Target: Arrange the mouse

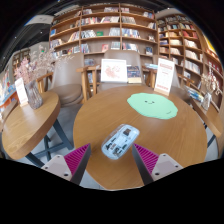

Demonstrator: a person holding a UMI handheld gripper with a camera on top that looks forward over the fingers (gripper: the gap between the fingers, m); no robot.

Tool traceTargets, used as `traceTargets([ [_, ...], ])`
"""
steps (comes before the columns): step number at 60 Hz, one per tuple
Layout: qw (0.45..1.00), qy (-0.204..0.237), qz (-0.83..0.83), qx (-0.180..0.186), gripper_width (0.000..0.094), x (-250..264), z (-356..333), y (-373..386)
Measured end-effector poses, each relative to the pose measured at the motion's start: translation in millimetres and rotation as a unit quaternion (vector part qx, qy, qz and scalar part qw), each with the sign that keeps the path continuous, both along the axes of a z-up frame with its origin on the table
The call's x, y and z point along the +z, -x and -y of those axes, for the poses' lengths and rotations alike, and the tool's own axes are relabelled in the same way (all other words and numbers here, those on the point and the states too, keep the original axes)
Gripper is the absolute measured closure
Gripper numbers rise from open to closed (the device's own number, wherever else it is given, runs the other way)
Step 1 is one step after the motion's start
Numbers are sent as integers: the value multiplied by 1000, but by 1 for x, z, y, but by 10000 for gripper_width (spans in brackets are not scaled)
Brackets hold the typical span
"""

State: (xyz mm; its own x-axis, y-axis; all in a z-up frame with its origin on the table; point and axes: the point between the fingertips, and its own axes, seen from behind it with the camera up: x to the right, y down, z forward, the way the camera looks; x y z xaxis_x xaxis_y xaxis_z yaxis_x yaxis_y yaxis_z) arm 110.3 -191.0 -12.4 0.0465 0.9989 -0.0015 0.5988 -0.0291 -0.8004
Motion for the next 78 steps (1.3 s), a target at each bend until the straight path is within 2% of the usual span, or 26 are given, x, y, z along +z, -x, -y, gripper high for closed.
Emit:
traceTargets([
  [29,1000,3,0,16,77,1,3,70],
  [42,1000,10,1,26,104,1,7,84],
  [45,1000,12,-1,22,155,2,5,85],
  [48,1000,4,-4,12,485,1,-4,88],
  [51,1000,27,-2,6,489,1,-3,90],
  [59,999,42,-7,29,497,27,-5,94],
  [69,998,3,-63,22,498,97,-65,137],
  [78,996,-33,-78,-13,497,110,-141,182],
])
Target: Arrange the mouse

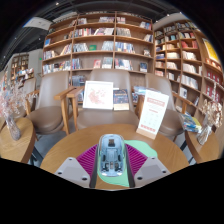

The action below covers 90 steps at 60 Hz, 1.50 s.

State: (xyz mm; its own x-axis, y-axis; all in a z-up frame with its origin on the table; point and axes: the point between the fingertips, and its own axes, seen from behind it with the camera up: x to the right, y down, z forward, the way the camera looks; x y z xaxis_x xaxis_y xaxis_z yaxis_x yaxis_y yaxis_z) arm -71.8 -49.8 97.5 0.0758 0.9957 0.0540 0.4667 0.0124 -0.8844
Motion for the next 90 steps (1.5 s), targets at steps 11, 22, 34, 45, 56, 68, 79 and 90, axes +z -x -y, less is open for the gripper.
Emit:
traceTargets([
  [11,999,22,23,-10,499,-46,-49,36],
  [22,998,24,57,-17,491,-92,-66,45],
  [34,998,17,60,-11,189,-97,-69,38],
  [45,999,13,28,-39,117,-34,-84,-2],
  [56,999,21,5,-43,82,33,-75,-113],
  [68,999,30,13,-41,87,36,-58,-235],
  [79,1000,-2,20,-22,80,23,-51,-296],
  [90,999,1,16,-28,79,23,-56,-312],
])
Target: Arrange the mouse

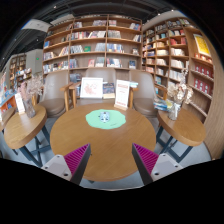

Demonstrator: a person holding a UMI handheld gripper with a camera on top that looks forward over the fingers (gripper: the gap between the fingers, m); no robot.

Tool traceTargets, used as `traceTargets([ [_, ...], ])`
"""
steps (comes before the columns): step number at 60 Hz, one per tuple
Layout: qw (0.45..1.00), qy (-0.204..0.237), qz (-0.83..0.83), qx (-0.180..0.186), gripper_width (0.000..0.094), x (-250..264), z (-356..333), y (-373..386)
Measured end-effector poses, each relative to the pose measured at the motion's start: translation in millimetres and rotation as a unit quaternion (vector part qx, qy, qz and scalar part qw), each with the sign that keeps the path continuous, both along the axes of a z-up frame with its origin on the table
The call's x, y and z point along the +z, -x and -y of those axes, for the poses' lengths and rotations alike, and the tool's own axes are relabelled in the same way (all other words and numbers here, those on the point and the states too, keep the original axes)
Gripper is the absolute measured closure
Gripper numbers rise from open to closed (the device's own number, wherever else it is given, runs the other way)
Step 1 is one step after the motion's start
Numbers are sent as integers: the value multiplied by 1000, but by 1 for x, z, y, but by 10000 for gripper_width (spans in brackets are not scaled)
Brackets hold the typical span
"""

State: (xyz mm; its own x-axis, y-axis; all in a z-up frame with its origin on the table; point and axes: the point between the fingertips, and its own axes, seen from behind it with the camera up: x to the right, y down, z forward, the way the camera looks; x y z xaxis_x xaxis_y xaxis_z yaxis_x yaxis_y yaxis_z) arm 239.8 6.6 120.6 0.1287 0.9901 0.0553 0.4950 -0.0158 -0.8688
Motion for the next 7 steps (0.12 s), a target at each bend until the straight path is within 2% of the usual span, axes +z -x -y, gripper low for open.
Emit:
traceTargets([
  [7,1000,12,5,8,78,-3,3,-7],
])
